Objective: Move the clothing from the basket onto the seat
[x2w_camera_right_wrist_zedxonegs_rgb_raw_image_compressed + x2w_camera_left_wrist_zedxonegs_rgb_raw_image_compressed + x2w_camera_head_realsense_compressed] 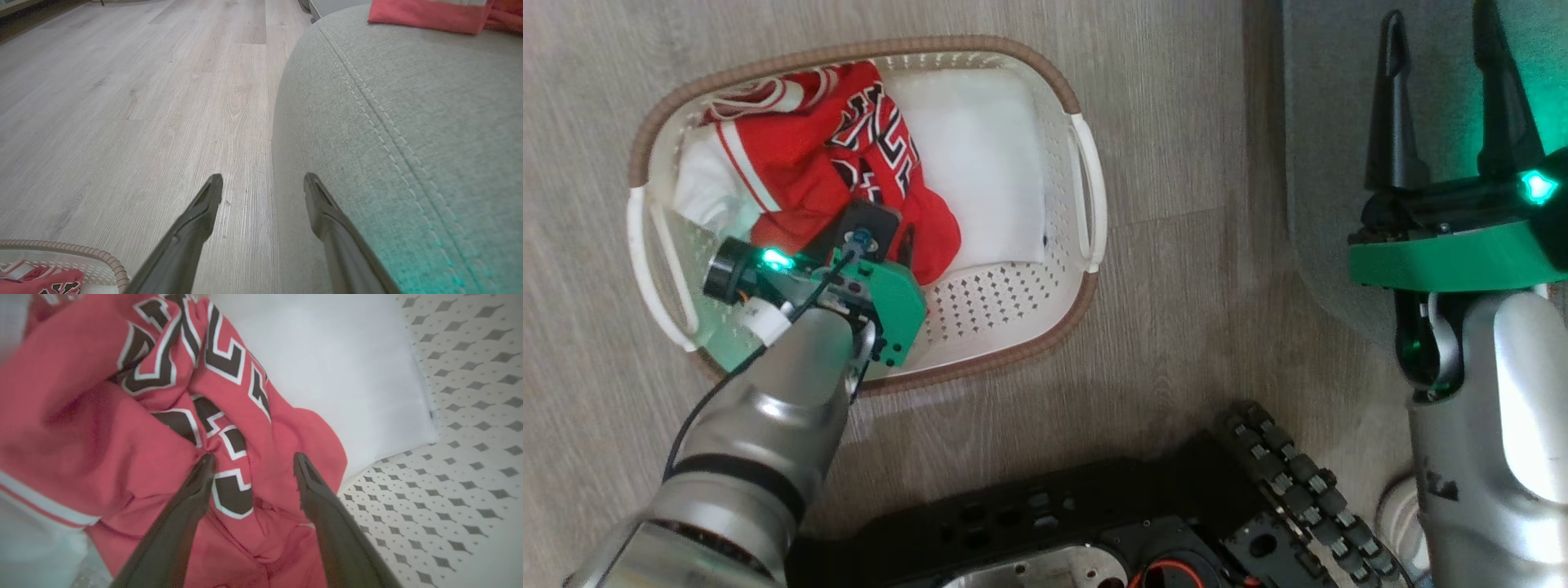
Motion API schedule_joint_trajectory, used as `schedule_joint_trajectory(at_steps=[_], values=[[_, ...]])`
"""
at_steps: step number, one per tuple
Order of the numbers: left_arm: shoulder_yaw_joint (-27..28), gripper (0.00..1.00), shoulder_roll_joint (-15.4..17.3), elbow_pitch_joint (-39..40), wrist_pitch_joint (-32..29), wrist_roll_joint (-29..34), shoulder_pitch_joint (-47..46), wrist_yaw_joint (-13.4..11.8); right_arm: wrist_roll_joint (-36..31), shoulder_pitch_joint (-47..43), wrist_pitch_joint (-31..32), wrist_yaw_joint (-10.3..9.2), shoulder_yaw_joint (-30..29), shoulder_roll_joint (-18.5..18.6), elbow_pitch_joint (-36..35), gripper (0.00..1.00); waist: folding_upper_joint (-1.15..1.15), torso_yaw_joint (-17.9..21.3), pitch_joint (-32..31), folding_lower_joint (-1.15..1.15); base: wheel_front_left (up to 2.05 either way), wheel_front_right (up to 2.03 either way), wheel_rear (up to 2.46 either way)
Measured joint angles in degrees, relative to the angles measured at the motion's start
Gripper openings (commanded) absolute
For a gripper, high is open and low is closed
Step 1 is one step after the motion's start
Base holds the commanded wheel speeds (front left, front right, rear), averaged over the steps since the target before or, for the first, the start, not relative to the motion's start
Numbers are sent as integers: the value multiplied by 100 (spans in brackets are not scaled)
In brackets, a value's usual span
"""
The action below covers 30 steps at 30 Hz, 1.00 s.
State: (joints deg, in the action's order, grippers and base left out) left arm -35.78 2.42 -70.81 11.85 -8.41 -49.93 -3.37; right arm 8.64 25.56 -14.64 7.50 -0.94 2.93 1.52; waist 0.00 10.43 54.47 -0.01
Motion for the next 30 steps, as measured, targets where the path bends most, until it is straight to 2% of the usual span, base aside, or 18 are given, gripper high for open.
schedule_joint_trajectory(at_steps=[5, 6, 7, 9, 20, 30], values=[[-16, 100, 18, -157, -25, 0, -155, -27, 10, 71, -48, 0, 35, 0, -80, 100, 0, 81, 161, 0, 0, 0, 0], [-20, 83, 18, -171, -29, -1, -169, -27, 20, 86, -48, 0, 43, 0, -87, 100, 0, 93, 176, 0, 0, 0, 0], [-23, 48, 19, -180, -67, -1, -178, -41, 29, 92, -48, 0, 51, -1, -90, 100, 0, 105, 186, 0, 0, 0, 0], [-37, 0, 21, -204, -76, -27, -182, -69, 51, 92, -49, 0, 64, -1, -87, 100, 0, 122, 186, 0, 0, 0, 0], [-69, 0, 20, -286, 70, -207, -40, -7, 207, 119, -44, 0, 91, -2, 338, 100, 0, 129, -283, 0, 0, 0, 0], [-132, 0, 5, 345, 237, -415, 361, 438, 183, 10, -41, 0, -18, -1, 856, 100, 0, -27, -1345, 0, 0, 0, 0]])
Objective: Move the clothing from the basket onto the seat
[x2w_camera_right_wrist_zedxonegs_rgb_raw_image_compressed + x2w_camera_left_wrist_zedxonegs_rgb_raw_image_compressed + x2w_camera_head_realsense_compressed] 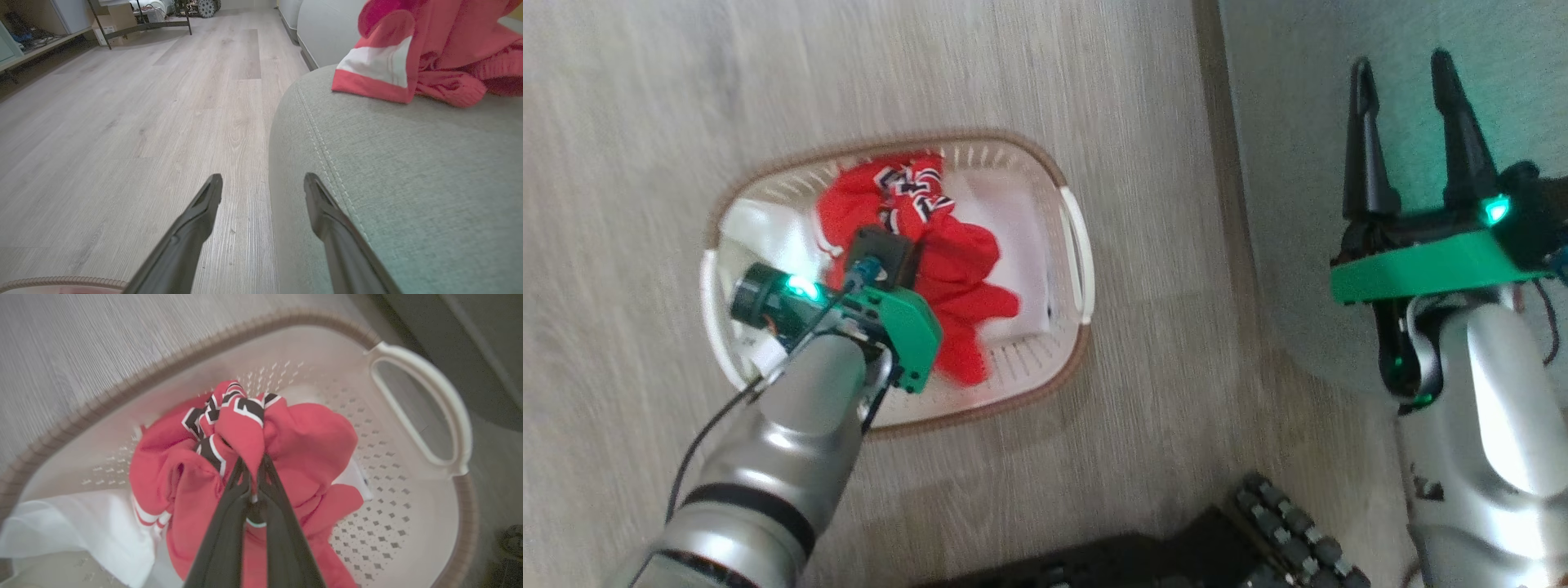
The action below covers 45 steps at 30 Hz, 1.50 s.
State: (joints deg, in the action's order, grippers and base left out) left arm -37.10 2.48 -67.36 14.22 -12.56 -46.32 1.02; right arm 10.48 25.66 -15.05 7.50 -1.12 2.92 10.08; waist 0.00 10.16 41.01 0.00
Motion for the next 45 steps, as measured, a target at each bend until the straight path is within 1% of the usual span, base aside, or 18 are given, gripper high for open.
schedule_joint_trajectory(at_steps=[5, 6, 7, 11, 15, 16, 23, 29, 33, 38, 42, 45], values=[[121, 0, -11, 750, 0, -248, 433, 103, -89, -352, 1, 0, -94, -1, 343, 100, 0, -130, -706, 0, 0, 0, 0], [143, 0, -10, 864, 1, -276, 514, 124, -115, -430, 1, 0, -111, 0, 416, 100, 0, -159, -854, 0, 0, 0, 0], [143, 0, -10, 864, 1, -276, 514, 124, -115, -430, 1, 0, -111, 0, 416, 100, 0, -159, -854, 0, 0, 0, 0], [278, 0, 8, 1316, 0, -283, 750, 200, -196, -664, 1, 0, -192, 0, 667, 100, 0, -277, -1448, 0, 0, 0, 0], [361, 0, 15, 1773, 0, -381, 896, 221, -204, -918, 1, 0, -199, 0, 854, 100, 0, -392, -2057, 0, 0, 0, 0], [369, 0, 15, 1859, 0, -383, 936, 255, -231, -1002, 1, 0, -201, -1, 894, 100, 0, -419, -2207, 0, 0, 0, 0], [434, 0, 14, 2390, 1, -491, 1240, 271, -279, -1539, 2, 0, -207, -1, 1158, 100, 0, -571, -3255, 0, 0, 0, 0], [396, 0, 11, 2781, -4, -595, 1377, 353, -291, -1827, 3, 0, -170, -2, 1227, 100, 0, -644, -4036, 1, 0, 0, 0], [337, 0, 5, 3034, -86, -637, 1374, 352, -291, -1839, 10, 0, -107, -2, 1238, 100, 0, -684, -4389, 1, 0, 0, 0], [243, 0, -8, 3274, -241, -715, 1364, 350, -288, -1844, 11, 0, 74, -1, 1257, 100, 0, -737, -4620, 1, 0, 0, 0], [199, 0, -8, 3361, -313, -754, 1354, 343, -227, -1842, 11, 0, 304, -1, 1261, 100, 0, -768, -4690, 1, 0, 0, 0], [130, 0, -8, 3386, -363, -795, 1335, 341, -110, -1825, 16, 0, 632, 1, 1261, 100, 0, -794, -4727, 1, 0, 0, 0]])
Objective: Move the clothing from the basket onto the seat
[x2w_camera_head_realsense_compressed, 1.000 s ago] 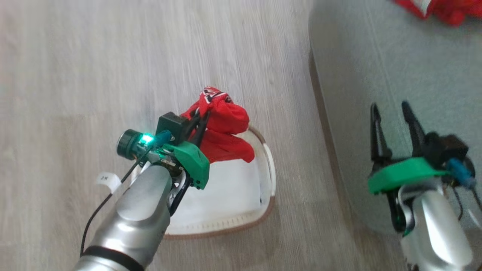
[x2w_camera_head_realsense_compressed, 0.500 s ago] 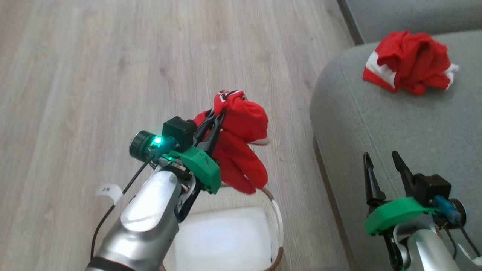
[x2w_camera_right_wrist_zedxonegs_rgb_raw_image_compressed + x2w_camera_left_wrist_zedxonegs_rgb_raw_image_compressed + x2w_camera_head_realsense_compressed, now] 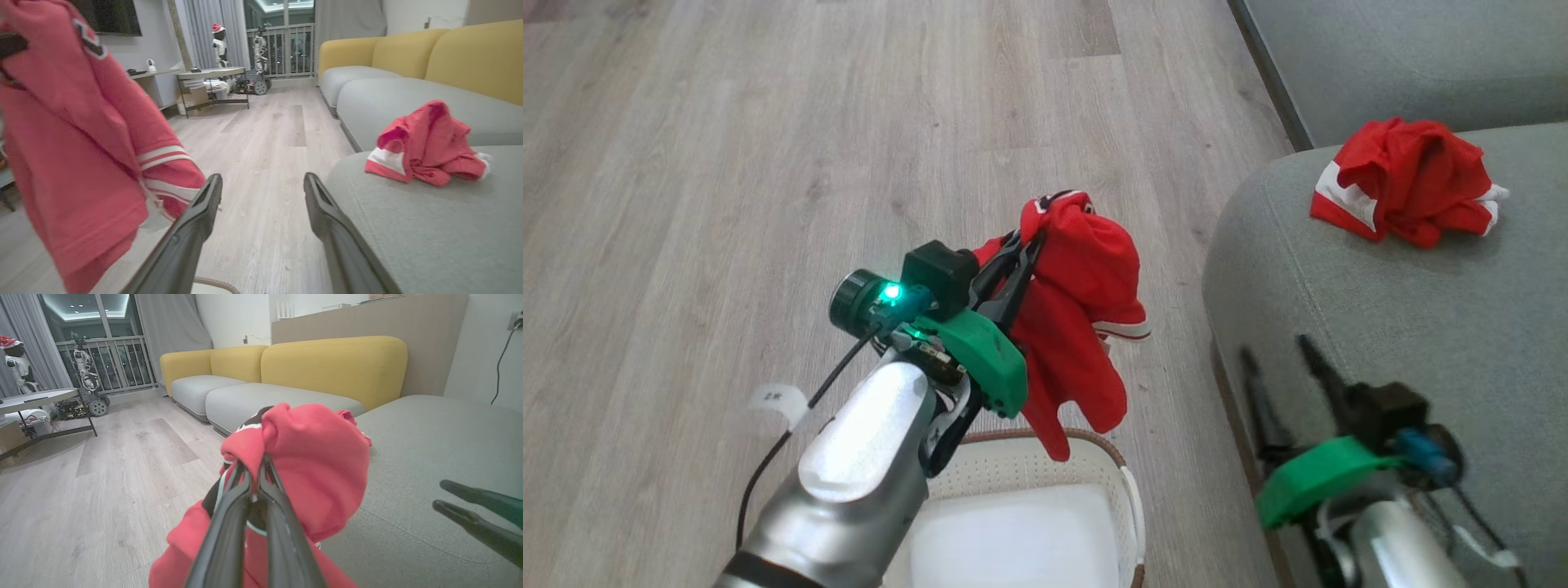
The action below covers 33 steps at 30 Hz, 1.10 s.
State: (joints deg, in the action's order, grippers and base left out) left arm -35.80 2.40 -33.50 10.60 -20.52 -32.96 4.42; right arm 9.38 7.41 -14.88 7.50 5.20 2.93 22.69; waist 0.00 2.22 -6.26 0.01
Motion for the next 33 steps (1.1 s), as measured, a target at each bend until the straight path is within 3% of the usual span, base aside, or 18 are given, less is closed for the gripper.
schedule_joint_trajectory(at_steps=[16, 22, 23, 24, 25, 26, 27, 33], values=[[-410, 0, -3, 5, -132, -160, -247, -131, 773, 1263, 0, 0, 2653, 18, 805, 100, 0, -350, -115, 0, 0, 0, 0], [-653, 0, -4, 153, -153, -346, -283, -187, 844, 1594, 1, 0, 2875, 33, 1328, 100, 0, -493, -94, 0, 0, 0, 0], [-683, 0, -5, 175, -153, -366, -304, -201, 890, 1655, 1, 0, 2905, 35, 1419, 84, 0, -518, -87, 0, 0, 0, 0], [-711, 0, -5, 192, -153, -394, -323, -204, 947, 1708, 1, 0, 2944, 36, 1497, 49, 0, -543, -81, 0, 0, 0, 0], [-739, 0, -4, 203, -153, -398, -328, -233, 993, 1750, 1, 0, 2972, 37, 1558, 34, 0, -564, -74, 0, 0, 0, 0], [-779, 0, -4, 209, -153, -400, -328, -261, 1020, 1789, 1, 0, 2988, 37, 1602, 11, 0, -582, -66, 0, 0, 0, 0], [-805, 0, -4, 211, -153, -434, -328, -280, 1039, 1819, 1, 0, 2994, 38, 1635, 0, 0, -598, -58, 0, 0, 0, 0], [-815, 0, -3, 199, -142, -550, -327, -400, 1136, 1917, 1, 0, 3005, 43, 1661, 0, 0, -601, -14, 0, 0, 0, 0]])
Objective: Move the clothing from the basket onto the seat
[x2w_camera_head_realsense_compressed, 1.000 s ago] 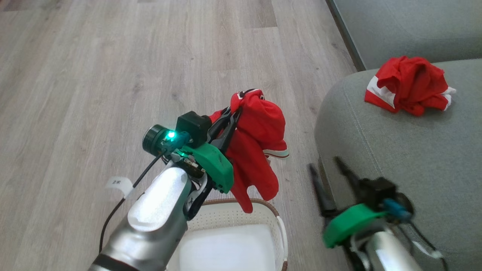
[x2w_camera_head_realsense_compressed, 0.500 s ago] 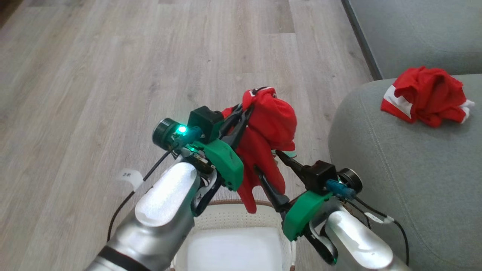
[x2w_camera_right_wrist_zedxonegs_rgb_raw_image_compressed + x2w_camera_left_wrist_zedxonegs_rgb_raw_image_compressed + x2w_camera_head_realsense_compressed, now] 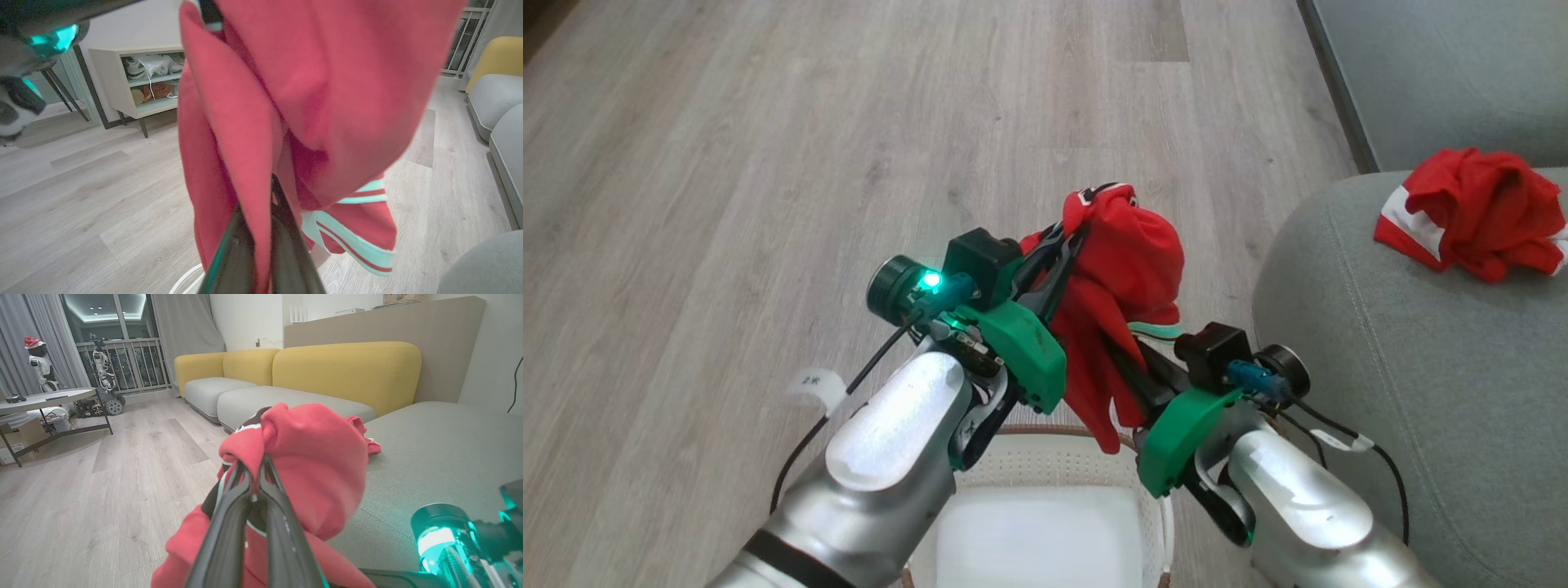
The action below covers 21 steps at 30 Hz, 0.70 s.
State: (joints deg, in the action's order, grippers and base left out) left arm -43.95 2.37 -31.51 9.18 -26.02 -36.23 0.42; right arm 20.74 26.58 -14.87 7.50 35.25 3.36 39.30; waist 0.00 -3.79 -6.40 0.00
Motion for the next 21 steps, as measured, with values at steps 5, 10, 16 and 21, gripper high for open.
schedule_joint_trajectory(at_steps=[5, 10, 16, 21], values=[[51, 99, 20, -86, 163, -58, 48, -96, -3, -1, 0, 0, -222, 4, -165, 0, 0, 142, 30, 0, 0, 0, 0], [159, 100, 67, -221, 315, -169, 267, -153, -225, 0, 1, 0, -633, 9, -339, 0, 0, 380, 62, 0, 0, 0, 0], [177, 100, 96, -265, 412, -196, 522, -155, -553, 4, 25, 0, -1173, 121, -598, 0, 0, 774, 124, 0, 0, 0, 0], [163, 100, 86, -266, 461, -196, 727, -204, -728, 2, 25, 0, -1603, 370, -802, 0, 0, 1205, 177, 0, 0, 0, 0]])
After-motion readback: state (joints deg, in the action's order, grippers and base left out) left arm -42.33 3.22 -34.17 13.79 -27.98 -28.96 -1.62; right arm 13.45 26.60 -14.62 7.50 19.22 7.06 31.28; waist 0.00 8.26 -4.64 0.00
